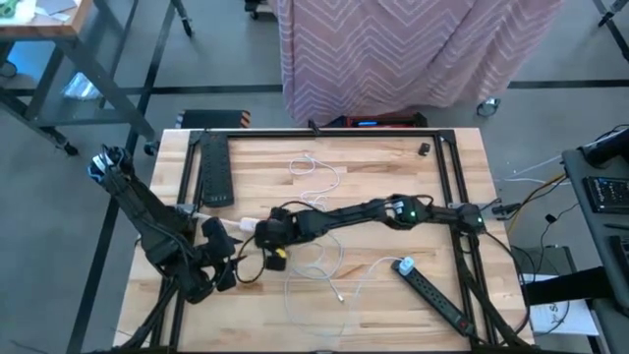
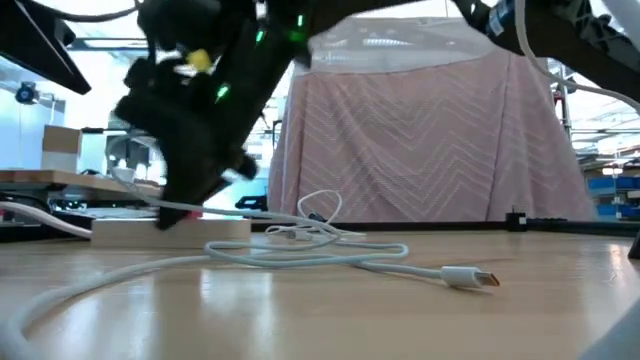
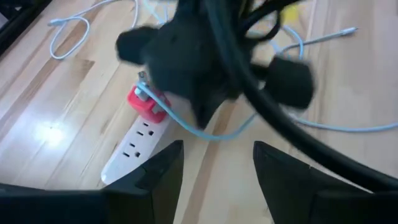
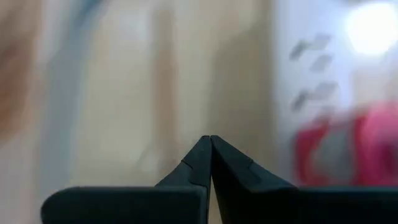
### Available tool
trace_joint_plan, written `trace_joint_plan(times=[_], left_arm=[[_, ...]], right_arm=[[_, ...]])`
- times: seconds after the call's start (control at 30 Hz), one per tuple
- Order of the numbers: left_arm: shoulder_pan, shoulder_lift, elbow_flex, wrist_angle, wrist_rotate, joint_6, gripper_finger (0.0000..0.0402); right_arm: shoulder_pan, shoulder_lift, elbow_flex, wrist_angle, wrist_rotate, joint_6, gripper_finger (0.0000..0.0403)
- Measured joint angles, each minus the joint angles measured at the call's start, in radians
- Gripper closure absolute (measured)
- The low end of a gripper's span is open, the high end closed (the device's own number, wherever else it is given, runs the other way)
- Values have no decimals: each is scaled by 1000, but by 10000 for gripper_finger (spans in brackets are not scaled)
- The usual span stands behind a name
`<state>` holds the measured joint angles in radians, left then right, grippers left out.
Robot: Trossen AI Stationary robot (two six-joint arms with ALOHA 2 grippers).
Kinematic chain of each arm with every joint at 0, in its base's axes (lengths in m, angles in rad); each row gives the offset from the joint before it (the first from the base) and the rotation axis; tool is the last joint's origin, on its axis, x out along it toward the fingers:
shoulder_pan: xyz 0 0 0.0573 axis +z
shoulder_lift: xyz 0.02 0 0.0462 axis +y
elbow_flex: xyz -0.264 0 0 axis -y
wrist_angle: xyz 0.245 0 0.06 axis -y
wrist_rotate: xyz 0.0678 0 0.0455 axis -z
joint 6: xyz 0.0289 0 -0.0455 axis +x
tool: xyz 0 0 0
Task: Insert USB
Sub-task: Insert the pink charger adapter into the white outlet extension, then insert the white USB cable into the black charger adapter
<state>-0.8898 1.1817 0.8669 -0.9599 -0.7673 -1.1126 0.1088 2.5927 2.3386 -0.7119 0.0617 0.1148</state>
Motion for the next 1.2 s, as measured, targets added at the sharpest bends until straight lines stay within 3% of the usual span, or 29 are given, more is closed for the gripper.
trace_joint_plan(times=[0.2, 0.33, 0.43, 0.57, 0.7, 0.87, 1.0, 1.2], left_arm=[[0, 4, -27, 1, -1, 0, 219], [0, 4, -45, 1, 0, -3, 212], [0, 3, -45, 1, 0, -3, 206], [0, 3, -45, 12, -2, -3, 197], [0, 3, -45, 20, -7, -4, 191], [0, 3, -45, 42, -7, -3, 190], [0, 3, -47, 53, -6, -3, 196], [0, 9, -59, 90, 14, 4, 209]], right_arm=[[10, -46, 11, -317, -8, 5, 403], [12, -53, 8, -420, 40, -13, 403], [-12, -44, -12, -360, 93, -22, 403], [-21, -38, -19, -116, 11, -63, 403], [-18, -41, -19, 77, 10, -90, 403], [-34, -46, -20, 12, 24, -100, 403], [-27, -88, -40, -66, 8, -231, 403], [-81, -219, -205, 125, 20, -228, 403]])
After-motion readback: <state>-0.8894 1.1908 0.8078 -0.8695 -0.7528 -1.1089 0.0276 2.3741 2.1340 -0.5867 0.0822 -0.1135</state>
